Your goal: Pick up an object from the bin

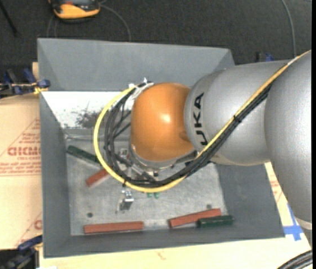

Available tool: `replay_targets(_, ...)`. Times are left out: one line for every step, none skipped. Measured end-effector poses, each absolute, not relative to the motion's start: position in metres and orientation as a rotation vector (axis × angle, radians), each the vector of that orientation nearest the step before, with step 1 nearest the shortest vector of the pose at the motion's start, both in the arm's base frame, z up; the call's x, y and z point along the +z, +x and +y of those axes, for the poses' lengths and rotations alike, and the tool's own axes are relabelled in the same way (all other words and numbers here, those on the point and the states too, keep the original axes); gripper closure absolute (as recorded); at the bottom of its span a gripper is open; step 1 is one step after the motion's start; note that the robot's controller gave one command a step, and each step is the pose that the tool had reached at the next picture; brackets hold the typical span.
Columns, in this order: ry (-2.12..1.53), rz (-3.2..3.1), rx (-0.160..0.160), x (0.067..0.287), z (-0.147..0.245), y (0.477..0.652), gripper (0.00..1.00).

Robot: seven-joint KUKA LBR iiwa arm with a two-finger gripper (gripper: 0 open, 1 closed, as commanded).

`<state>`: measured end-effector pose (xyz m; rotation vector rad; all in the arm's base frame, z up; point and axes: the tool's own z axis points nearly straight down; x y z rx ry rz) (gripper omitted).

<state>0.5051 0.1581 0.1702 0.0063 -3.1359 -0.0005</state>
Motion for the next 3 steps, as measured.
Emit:
replay_targets(0.0,-3.144,-0.003,0.174,0.157,0.507,0.0)
replay_targets(0.107,-3.151,-0.003,0.134,0.154,0.553,0.0)
replay_targets(0.078,-3.144,-0.002,0.101,0.168,0.578,0.0)
